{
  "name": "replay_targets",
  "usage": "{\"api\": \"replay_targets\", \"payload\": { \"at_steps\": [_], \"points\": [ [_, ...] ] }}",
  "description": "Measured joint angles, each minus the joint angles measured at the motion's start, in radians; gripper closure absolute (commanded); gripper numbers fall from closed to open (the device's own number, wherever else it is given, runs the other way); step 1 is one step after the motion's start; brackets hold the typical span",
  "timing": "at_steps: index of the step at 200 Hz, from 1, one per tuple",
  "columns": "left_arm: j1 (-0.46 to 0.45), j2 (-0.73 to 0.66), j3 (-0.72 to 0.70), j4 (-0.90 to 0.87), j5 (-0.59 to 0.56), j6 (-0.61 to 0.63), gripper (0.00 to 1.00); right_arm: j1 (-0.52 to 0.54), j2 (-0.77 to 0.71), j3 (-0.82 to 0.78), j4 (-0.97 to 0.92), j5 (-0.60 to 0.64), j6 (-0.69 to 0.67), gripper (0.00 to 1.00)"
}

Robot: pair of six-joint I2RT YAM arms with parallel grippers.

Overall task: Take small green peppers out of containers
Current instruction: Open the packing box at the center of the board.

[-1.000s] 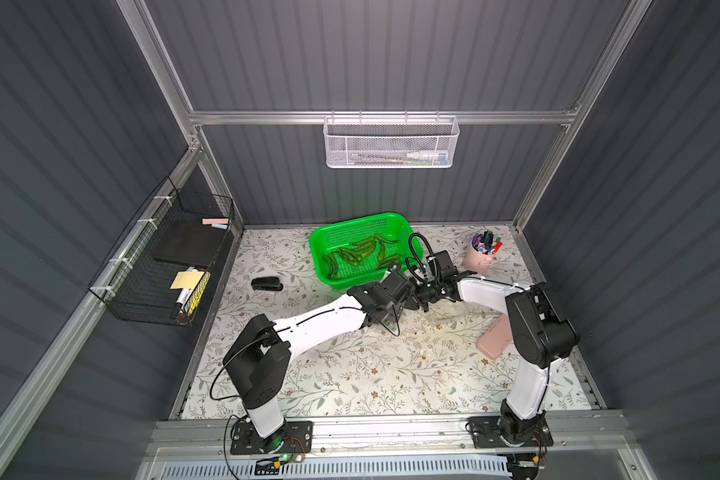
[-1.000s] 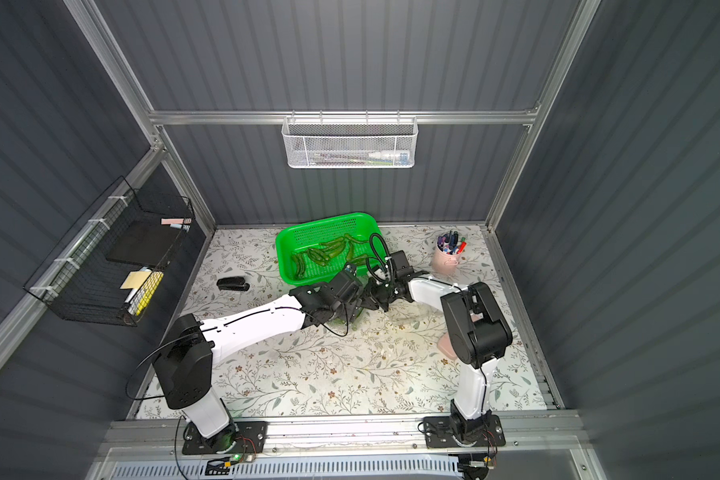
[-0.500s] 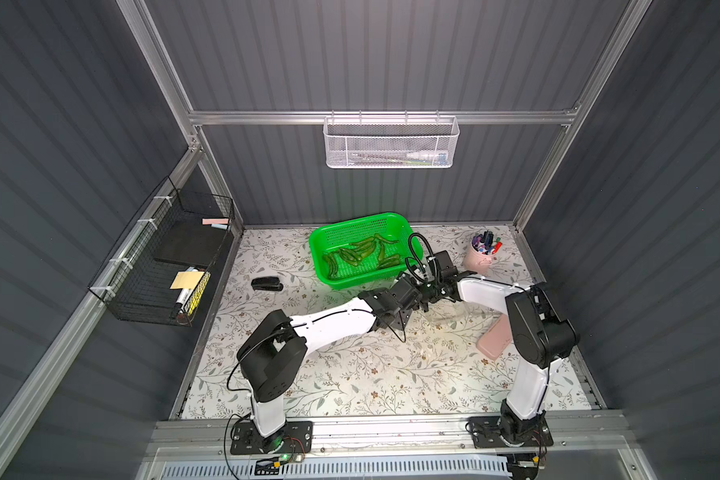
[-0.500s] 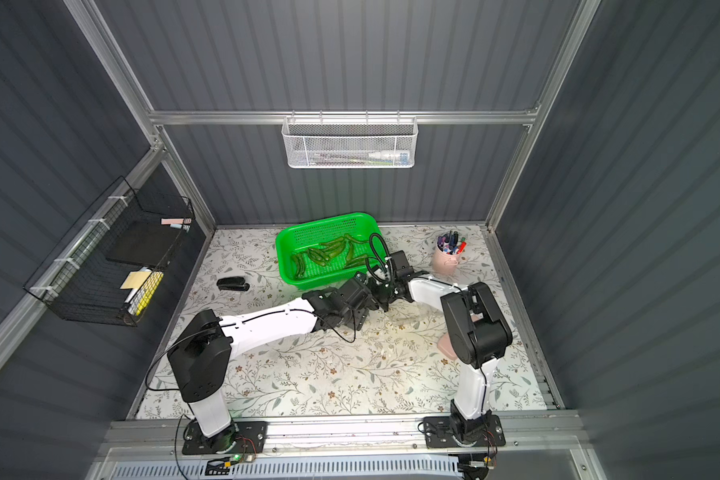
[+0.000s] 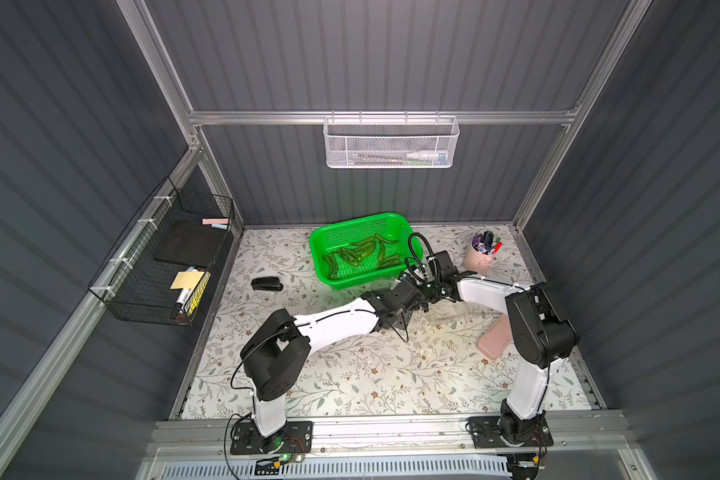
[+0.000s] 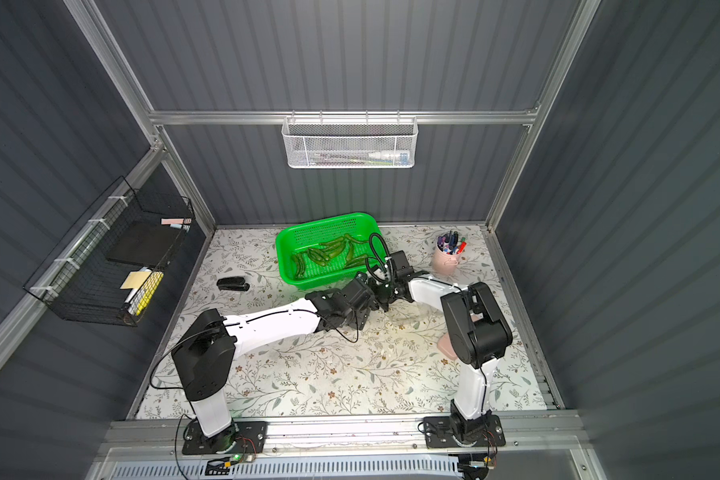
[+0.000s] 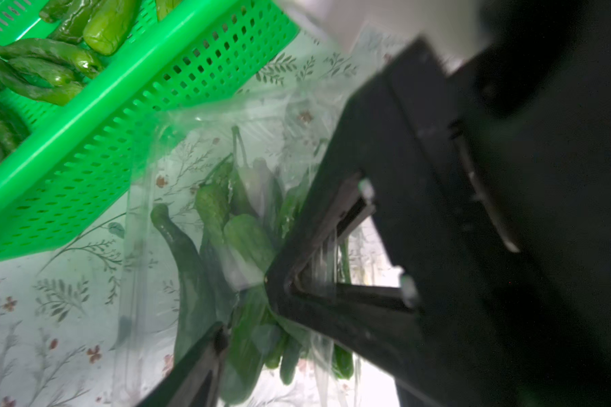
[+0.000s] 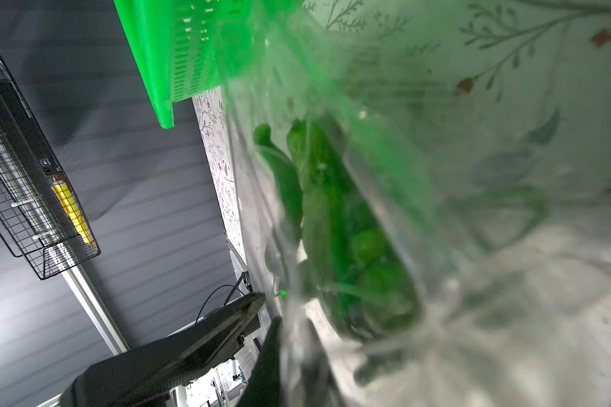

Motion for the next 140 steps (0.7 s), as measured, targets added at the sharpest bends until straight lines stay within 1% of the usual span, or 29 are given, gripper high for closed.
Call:
{"api": "replay_targets", "payload": {
  "at_steps": [12,38,53,92,105,130,140],
  "points": [
    [0.0,-0.039,-0.024,0.026,0.018,0.007,0.18,0.0,0.0,0.0,-0.006,-0.002,-0.003,0.88],
    [0.0,-0.1,-0.037,0.066,0.037,0.018,0.19,-0.001,0.0,0.0,-0.011,-0.003,-0.005,0.88],
    [0.0,-0.097,-0.035,0.076,0.036,0.03,0.19,-0.003,0.0,0.0,-0.011,-0.004,-0.005,0.88],
    [0.0,-0.054,-0.035,0.07,0.03,0.037,0.27,-0.003,0.0,0.0,-0.016,-0.004,-0.006,0.88],
    [0.0,-0.052,-0.035,0.063,0.021,0.036,0.28,-0.003,0.0,0.0,-0.018,-0.004,-0.006,0.88],
    [0.0,-0.052,-0.035,0.054,0.002,0.034,0.34,-0.003,0.0,0.0,-0.019,-0.004,-0.006,0.88],
    [0.0,-0.052,-0.035,0.048,-0.004,0.032,0.35,-0.003,0.0,0.0,-0.019,-0.004,-0.006,0.88]
  ]
}}
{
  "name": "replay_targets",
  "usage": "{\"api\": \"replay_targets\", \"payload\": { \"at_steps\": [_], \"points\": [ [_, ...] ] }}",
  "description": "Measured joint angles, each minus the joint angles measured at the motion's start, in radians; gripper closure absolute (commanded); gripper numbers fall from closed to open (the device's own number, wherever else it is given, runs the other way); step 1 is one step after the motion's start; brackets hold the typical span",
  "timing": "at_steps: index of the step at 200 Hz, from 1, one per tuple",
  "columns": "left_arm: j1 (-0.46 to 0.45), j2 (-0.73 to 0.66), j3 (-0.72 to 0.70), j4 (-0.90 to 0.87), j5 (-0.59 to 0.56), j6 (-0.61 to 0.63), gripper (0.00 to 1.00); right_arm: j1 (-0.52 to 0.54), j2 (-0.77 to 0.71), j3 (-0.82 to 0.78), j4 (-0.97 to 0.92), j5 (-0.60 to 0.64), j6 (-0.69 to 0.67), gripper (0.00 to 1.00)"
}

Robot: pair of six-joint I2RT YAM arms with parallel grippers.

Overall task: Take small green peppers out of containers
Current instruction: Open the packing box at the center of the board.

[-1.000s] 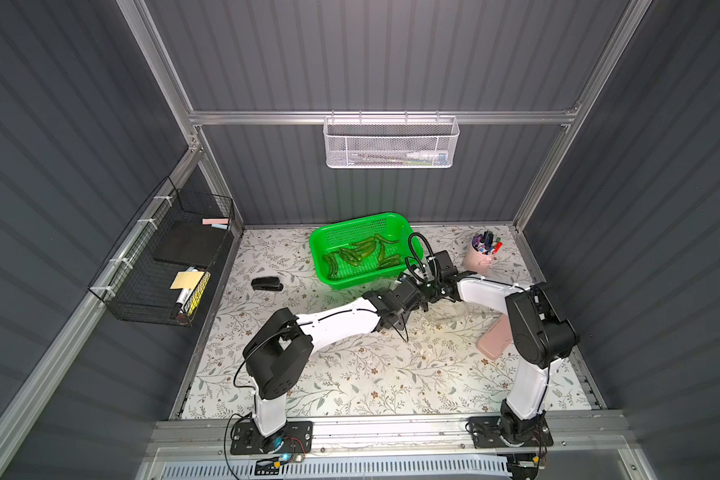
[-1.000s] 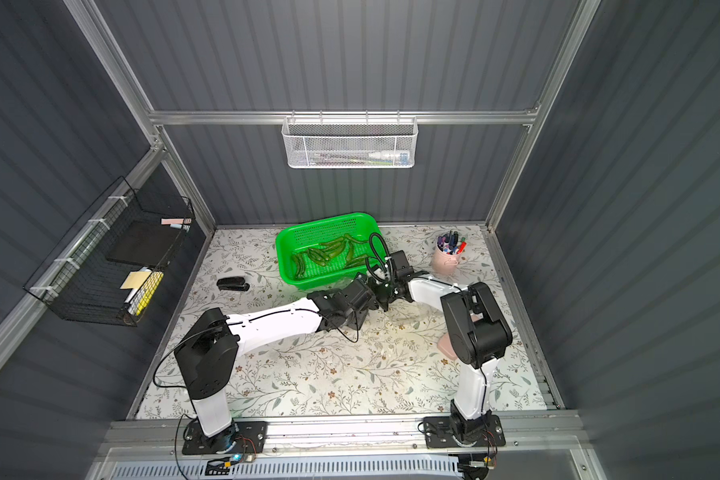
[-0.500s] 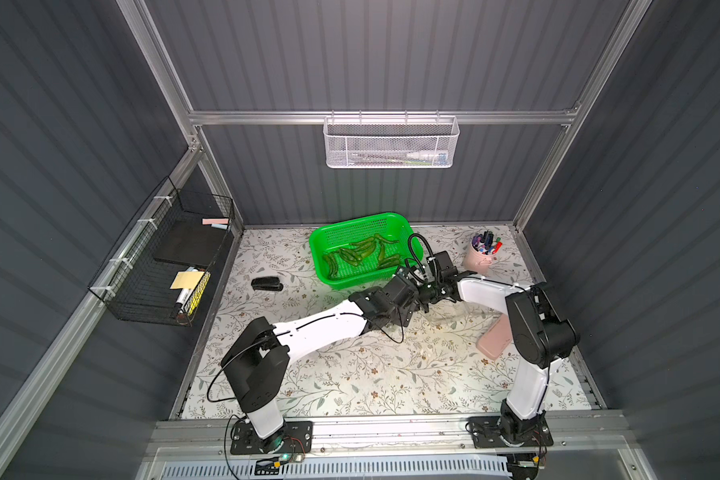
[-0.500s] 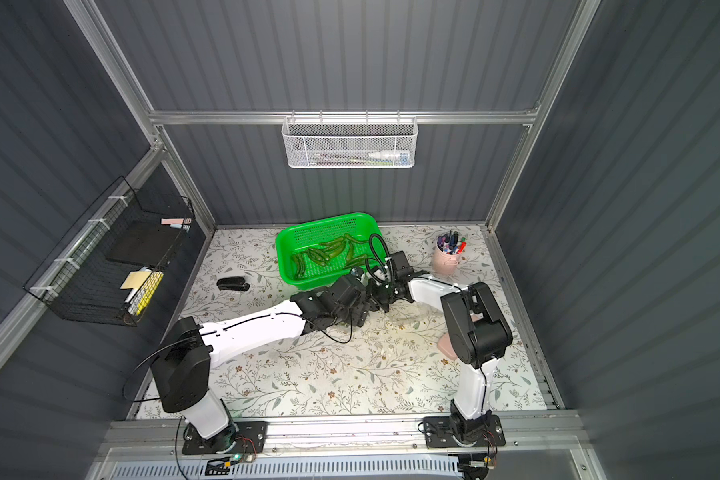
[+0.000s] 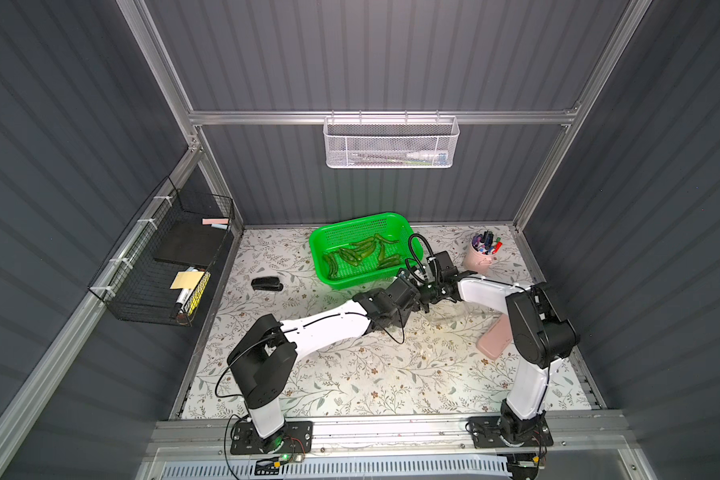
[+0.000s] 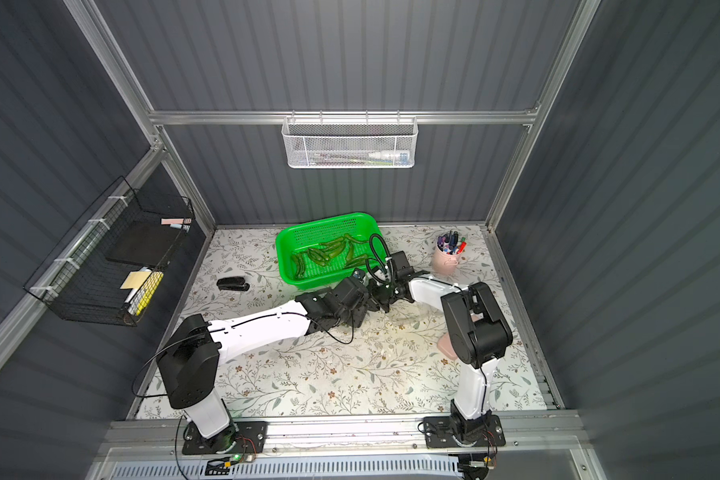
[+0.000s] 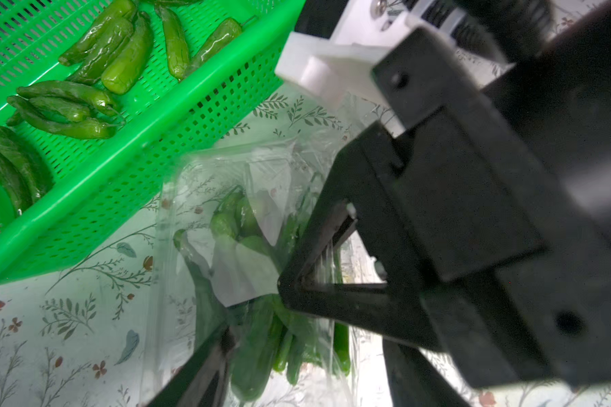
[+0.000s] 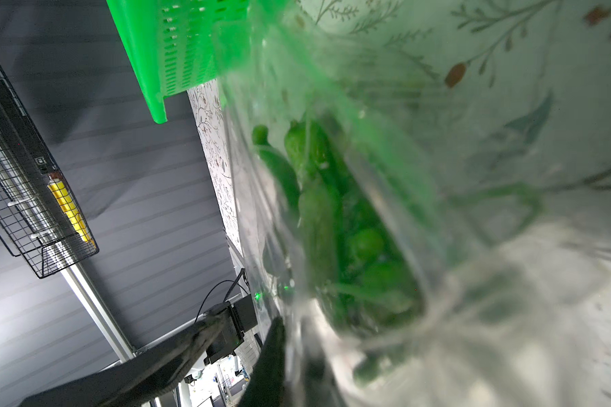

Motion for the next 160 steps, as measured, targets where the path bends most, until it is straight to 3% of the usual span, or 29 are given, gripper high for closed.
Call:
{"api": "replay_targets", "payload": {
  "at_steps": [59,89,126,160],
  "points": [
    [0.0,0.035,0.0,-0.018,-0.007,0.0,0.37,0.0,0.0,0.0,0.0,0.0,0.0,0.88],
    [0.0,0.054,-0.001,-0.029,-0.018,-0.007,0.48,0.0,0.0,0.0,0.0,-0.001,0.0,0.88],
    [-0.004,0.06,0.002,-0.025,-0.032,-0.018,0.71,0.0,0.0,0.0,0.0,0.0,0.0,0.87],
    [-0.005,0.069,0.02,-0.026,-0.034,-0.022,0.86,0.0,0.006,0.0,0.0,-0.003,-0.005,0.78]
  ]
}}
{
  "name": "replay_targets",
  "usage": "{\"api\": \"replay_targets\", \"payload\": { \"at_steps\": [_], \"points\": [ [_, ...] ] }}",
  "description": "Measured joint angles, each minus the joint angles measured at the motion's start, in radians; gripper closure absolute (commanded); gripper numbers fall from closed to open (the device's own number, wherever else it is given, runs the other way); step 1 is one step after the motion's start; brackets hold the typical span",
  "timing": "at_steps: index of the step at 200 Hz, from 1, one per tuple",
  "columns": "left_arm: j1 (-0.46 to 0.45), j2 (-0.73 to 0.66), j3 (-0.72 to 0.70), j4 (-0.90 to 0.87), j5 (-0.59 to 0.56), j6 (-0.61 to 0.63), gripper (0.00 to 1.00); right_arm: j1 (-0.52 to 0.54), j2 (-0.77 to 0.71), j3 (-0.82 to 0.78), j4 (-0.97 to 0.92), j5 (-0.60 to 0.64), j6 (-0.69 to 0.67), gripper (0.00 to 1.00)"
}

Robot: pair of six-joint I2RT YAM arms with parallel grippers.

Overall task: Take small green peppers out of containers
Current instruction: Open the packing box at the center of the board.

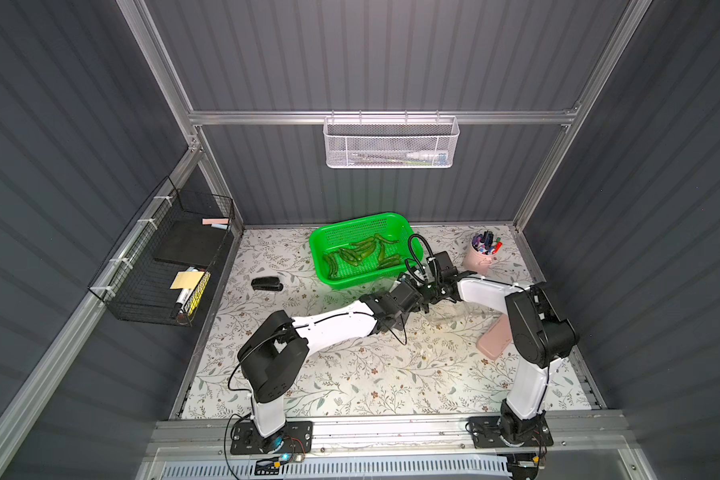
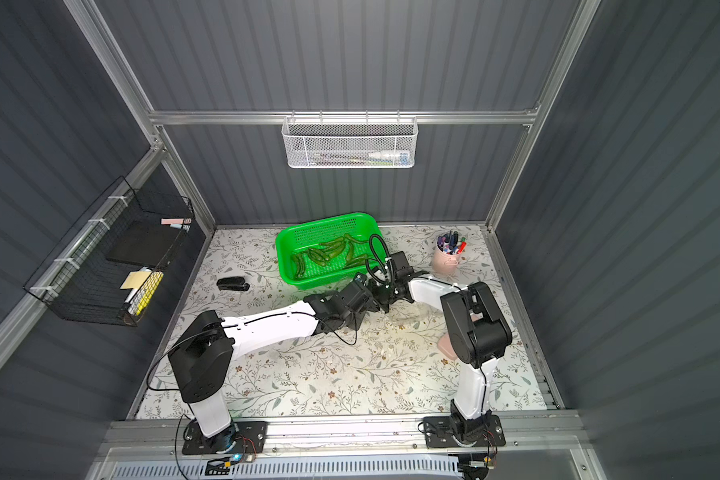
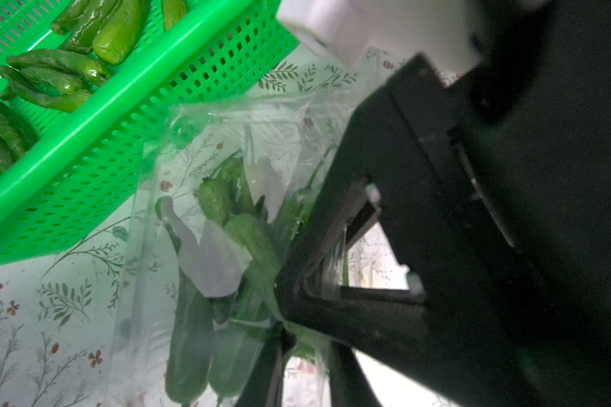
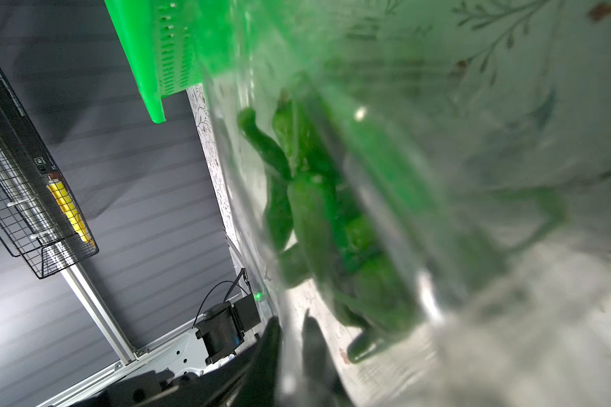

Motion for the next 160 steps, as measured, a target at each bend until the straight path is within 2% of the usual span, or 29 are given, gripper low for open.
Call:
{"api": "replay_targets", "payload": {
  "at_steps": [54,76,117,160],
  "points": [
    [0.0,0.035,0.026,-0.024,-0.011,-0.004,0.94,-0.005,0.002,0.0,-0.027,0.008,-0.021,0.74],
    [0.0,0.044,0.034,-0.029,-0.011,-0.004,1.0,-0.006,0.002,0.0,-0.029,0.011,-0.023,0.72],
    [0.0,0.045,0.04,-0.043,-0.018,-0.004,1.0,-0.006,0.002,0.0,-0.037,0.011,-0.036,0.63],
    [0.0,0.058,0.047,-0.047,-0.019,-0.004,1.0,-0.014,-0.023,0.002,-0.095,0.032,-0.072,0.58]
  ]
}}
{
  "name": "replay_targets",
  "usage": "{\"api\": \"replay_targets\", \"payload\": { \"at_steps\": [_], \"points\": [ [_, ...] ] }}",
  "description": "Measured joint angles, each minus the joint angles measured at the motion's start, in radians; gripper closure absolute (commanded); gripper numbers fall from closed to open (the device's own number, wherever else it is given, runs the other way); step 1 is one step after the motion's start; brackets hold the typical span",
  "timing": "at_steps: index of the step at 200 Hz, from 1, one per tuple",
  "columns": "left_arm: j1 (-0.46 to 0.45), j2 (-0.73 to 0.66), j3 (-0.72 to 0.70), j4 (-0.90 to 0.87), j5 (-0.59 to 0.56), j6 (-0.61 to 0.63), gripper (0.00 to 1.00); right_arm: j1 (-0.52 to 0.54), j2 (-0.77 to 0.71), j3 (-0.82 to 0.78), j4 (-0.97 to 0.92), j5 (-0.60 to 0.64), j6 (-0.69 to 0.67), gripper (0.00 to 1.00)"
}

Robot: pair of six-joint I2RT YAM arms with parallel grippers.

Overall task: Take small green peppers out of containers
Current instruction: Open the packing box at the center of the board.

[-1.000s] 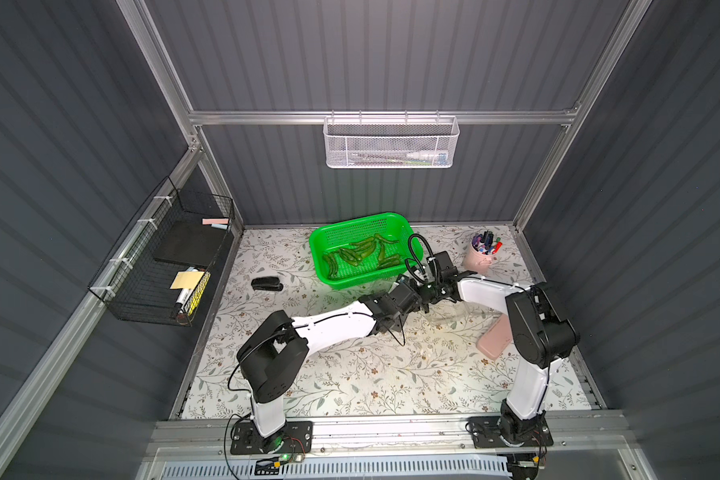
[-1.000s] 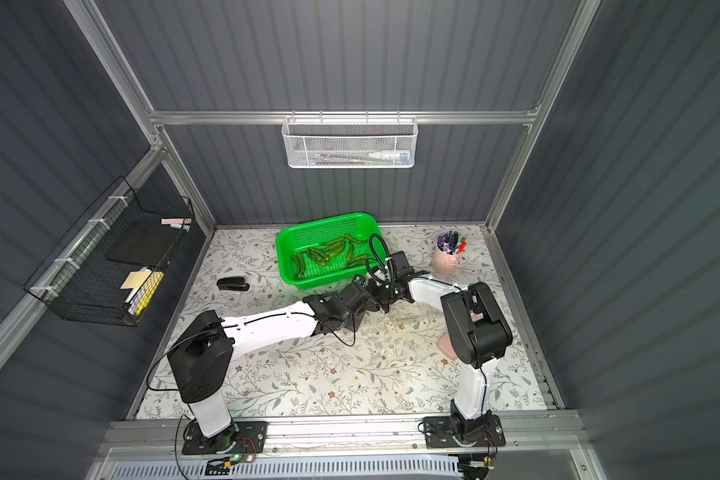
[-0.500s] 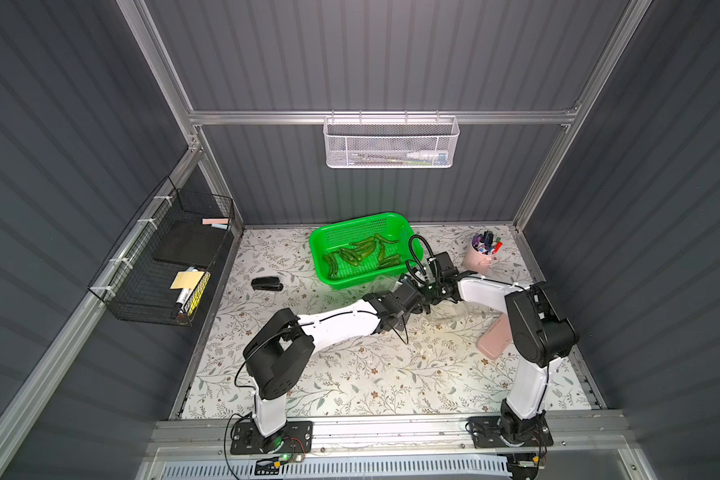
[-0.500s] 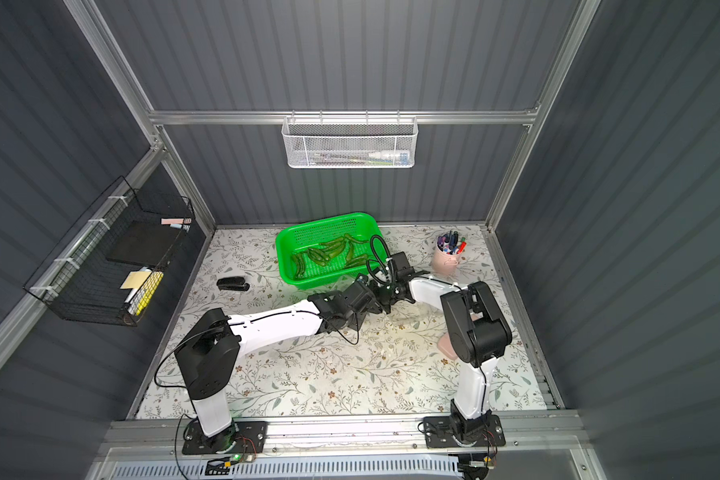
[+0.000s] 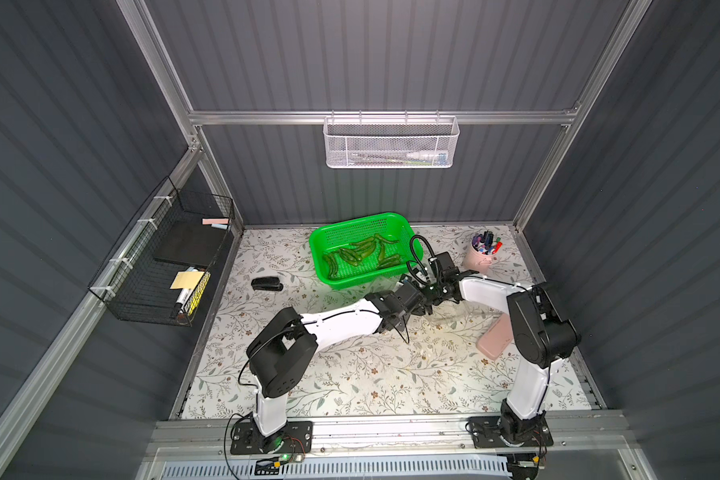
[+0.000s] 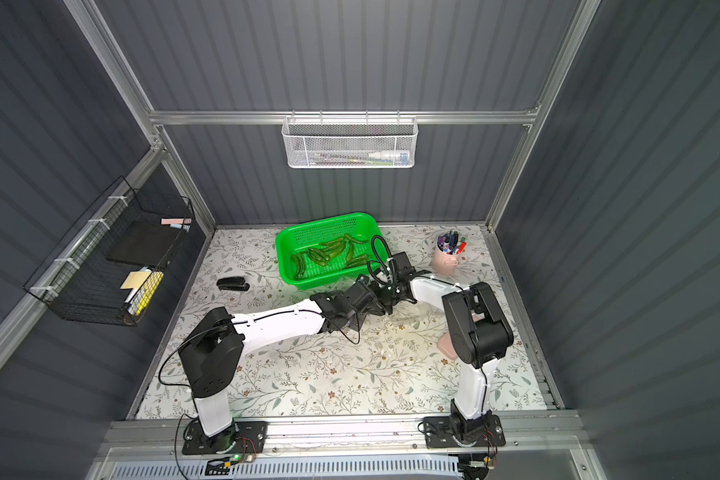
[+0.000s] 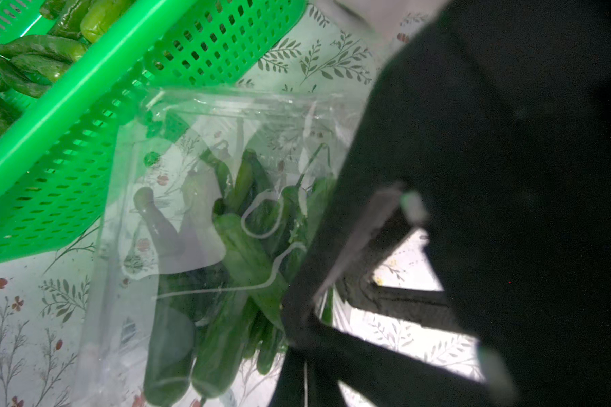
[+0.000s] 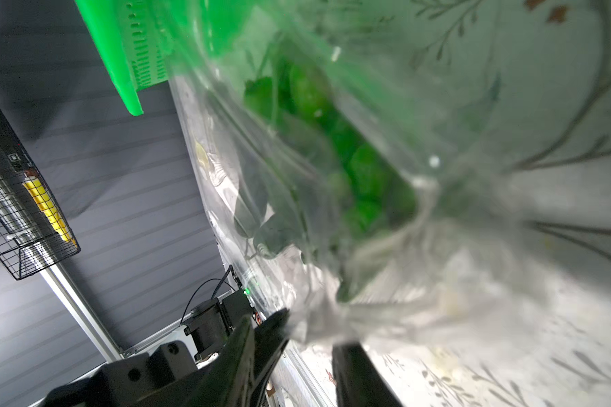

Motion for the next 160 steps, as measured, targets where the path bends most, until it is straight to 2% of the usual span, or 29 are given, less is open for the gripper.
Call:
{"api": "replay_targets", "payload": {
  "at_steps": [19,69,111,160],
  "points": [
    [0.0,0.003,0.002,0.0,-0.006,0.0,1.0,-0.005,-0.034,0.0,-0.041,0.015,-0.02,0.55],
    [0.0,0.004,0.003,0.0,-0.011,0.0,1.0,-0.013,-0.11,0.0,-0.142,0.073,-0.058,0.57],
    [0.0,0.006,0.007,0.0,-0.011,0.001,1.0,-0.015,-0.097,-0.002,-0.155,0.092,-0.058,0.58],
    [0.0,0.009,0.01,0.0,-0.01,0.005,1.0,-0.015,-0.004,-0.002,-0.105,0.088,-0.041,0.59]
  ]
}}
